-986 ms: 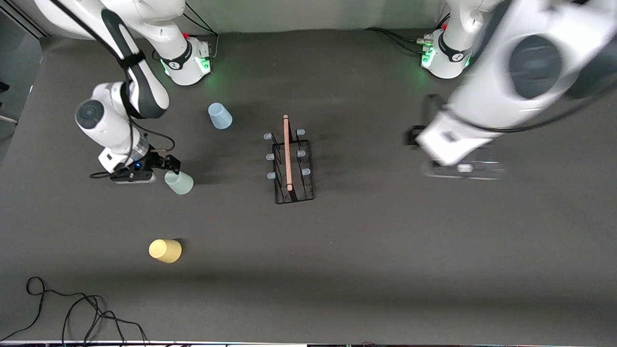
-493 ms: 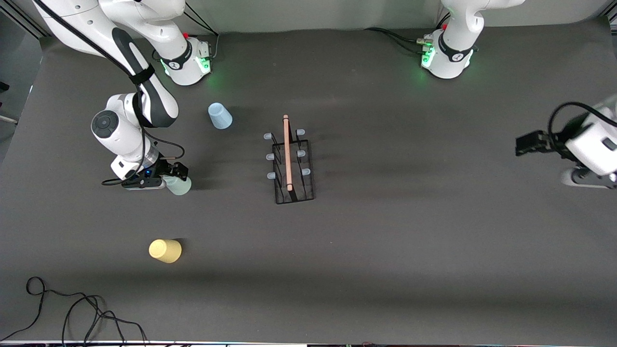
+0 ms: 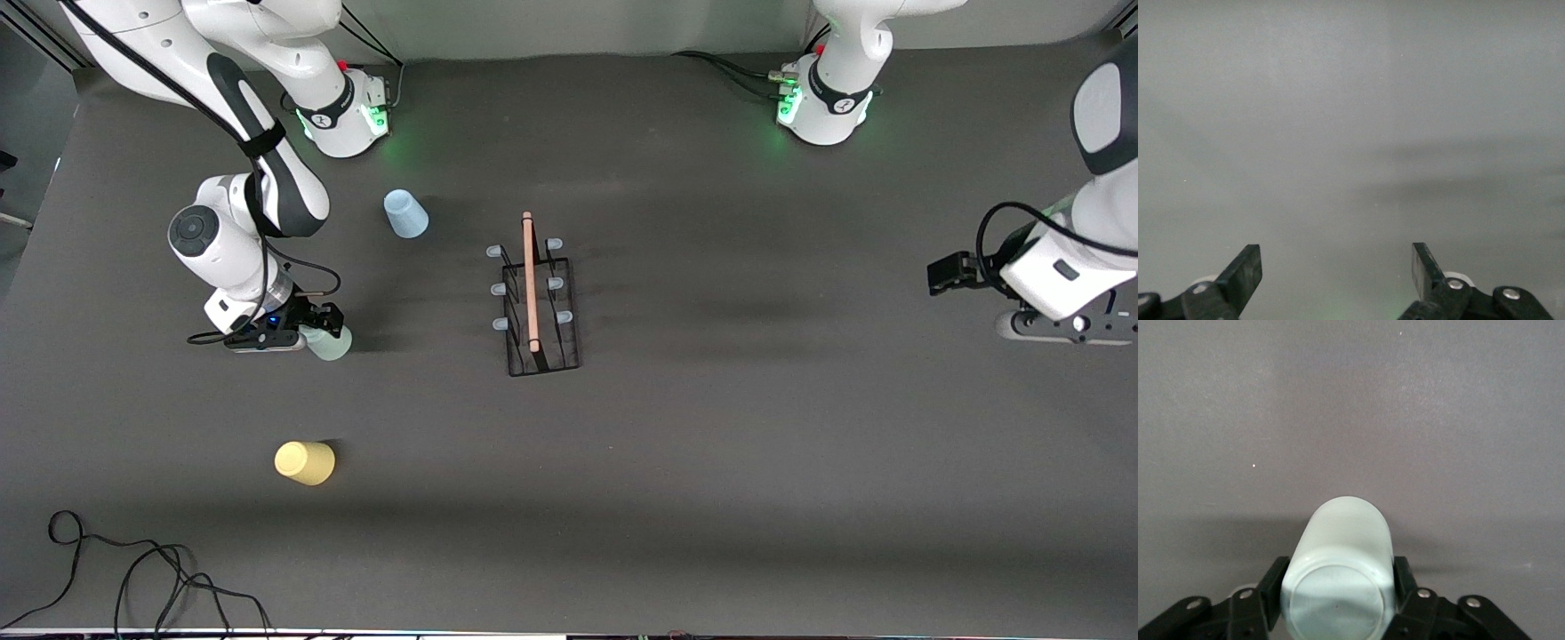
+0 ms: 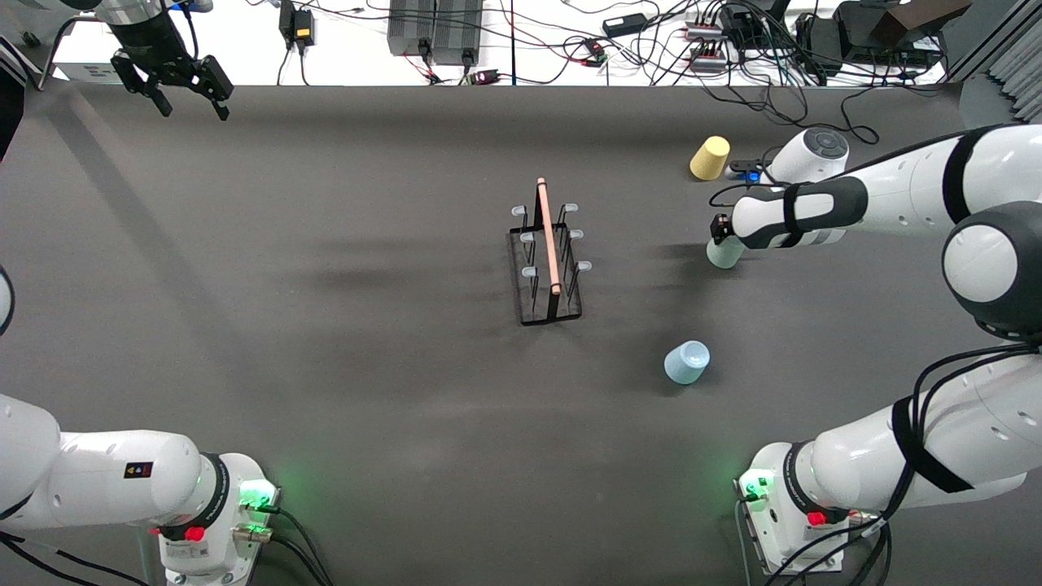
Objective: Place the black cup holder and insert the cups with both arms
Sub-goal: 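Grasp the mint green cup with the right gripper, then lift the mint cup and carry it over the rack with the right gripper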
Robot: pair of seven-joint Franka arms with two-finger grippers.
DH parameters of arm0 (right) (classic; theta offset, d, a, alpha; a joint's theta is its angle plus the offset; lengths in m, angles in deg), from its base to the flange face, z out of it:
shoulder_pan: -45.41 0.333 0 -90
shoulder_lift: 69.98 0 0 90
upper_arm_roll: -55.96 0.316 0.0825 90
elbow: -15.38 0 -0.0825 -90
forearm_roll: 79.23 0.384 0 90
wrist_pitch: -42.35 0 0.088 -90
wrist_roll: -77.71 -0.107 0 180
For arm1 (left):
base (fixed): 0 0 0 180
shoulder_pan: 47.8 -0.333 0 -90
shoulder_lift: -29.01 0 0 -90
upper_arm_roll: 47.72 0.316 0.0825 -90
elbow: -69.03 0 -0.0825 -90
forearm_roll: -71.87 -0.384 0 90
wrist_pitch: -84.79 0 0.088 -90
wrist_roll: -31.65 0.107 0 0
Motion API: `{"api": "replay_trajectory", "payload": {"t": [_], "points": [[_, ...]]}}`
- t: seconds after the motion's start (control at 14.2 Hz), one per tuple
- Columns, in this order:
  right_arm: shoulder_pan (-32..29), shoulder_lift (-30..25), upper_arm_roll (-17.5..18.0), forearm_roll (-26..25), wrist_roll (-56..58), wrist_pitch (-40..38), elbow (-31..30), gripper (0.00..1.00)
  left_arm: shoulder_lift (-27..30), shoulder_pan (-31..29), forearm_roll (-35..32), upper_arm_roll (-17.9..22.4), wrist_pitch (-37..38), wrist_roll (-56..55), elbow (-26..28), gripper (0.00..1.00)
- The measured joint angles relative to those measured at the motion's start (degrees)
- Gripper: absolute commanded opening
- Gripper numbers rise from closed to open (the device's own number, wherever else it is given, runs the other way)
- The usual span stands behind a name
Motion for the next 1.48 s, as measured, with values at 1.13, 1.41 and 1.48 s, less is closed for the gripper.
{"api": "replay_trajectory", "payload": {"t": [1.13, 1.41, 1.48], "points": [[16.68, -20.97, 0.31, 0.86, -34.78, -60.18, 28.03, 0.00, 0.90, -3.24, -0.13, 0.13, -0.53, 4.10, -0.16, 1.00], [27.89, -19.59, 0.60, 5.23, -63.03, -57.20, 27.91, 0.00, 0.89, -3.24, -0.13, 0.09, -0.53, 4.11, -0.16, 1.00], [30.37, -18.78, 0.61, 5.44, -68.58, -55.47, 27.85, 0.00, 0.89, -3.24, -0.13, 0.09, -0.53, 4.11, -0.16, 1.00]]}}
